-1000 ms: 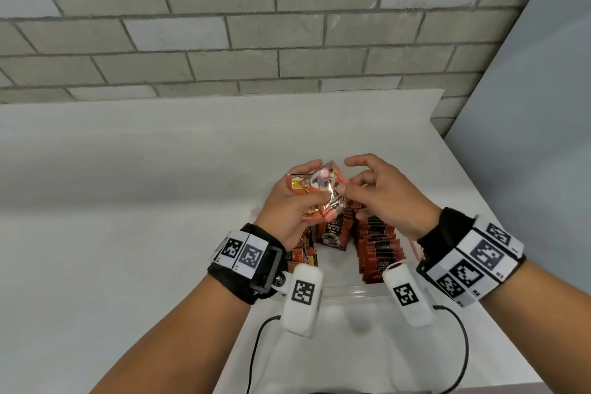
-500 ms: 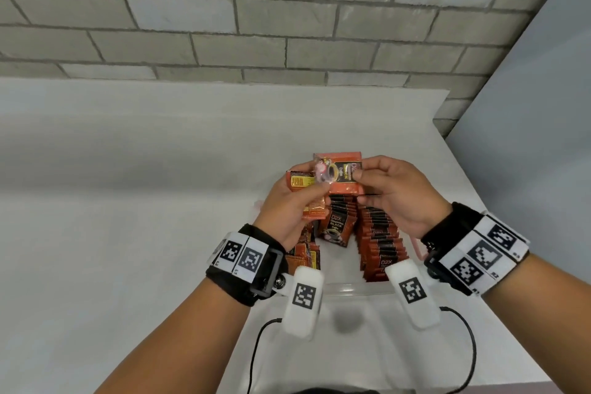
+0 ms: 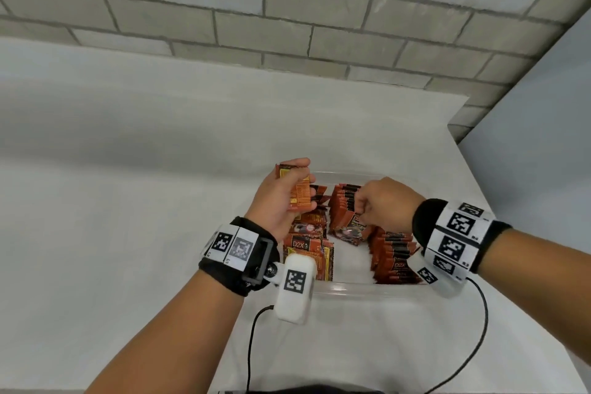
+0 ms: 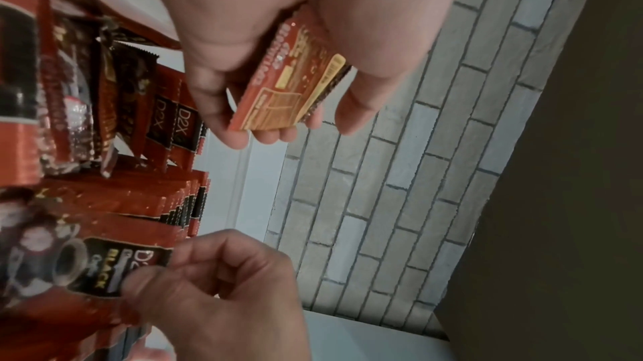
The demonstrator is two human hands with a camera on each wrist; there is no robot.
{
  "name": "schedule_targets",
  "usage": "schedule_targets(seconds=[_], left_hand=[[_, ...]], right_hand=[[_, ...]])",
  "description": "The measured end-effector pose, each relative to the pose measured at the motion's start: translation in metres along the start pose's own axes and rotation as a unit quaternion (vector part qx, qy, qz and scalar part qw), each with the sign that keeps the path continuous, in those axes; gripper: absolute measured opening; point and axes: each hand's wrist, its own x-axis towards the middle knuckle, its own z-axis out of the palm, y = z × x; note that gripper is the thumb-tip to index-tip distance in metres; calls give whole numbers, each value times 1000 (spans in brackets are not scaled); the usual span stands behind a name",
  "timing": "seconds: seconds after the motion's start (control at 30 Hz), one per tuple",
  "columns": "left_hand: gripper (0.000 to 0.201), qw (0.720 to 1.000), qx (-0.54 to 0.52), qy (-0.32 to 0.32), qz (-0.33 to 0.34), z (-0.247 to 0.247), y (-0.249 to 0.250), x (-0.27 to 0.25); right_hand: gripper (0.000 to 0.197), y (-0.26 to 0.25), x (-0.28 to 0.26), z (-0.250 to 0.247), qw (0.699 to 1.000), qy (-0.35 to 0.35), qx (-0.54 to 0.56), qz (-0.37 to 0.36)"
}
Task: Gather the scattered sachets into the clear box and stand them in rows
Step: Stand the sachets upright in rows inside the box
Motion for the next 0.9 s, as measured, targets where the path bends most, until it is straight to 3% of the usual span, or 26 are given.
schedule_targets(seconds=[0.47,0.63,0.9], left_hand=[[23,999,-44,-17,-6,-5,2,0],[25,999,-42,-18,-8,-5,2,0],[23,999,-43,-19,-10,-6,2,2]], right_hand=[[2,-19,9,10,987,-47,-152,-6],[9,-20,12,8,980,-19,-196,-24],[2,-16,11,7,980,-15,-198,-30]])
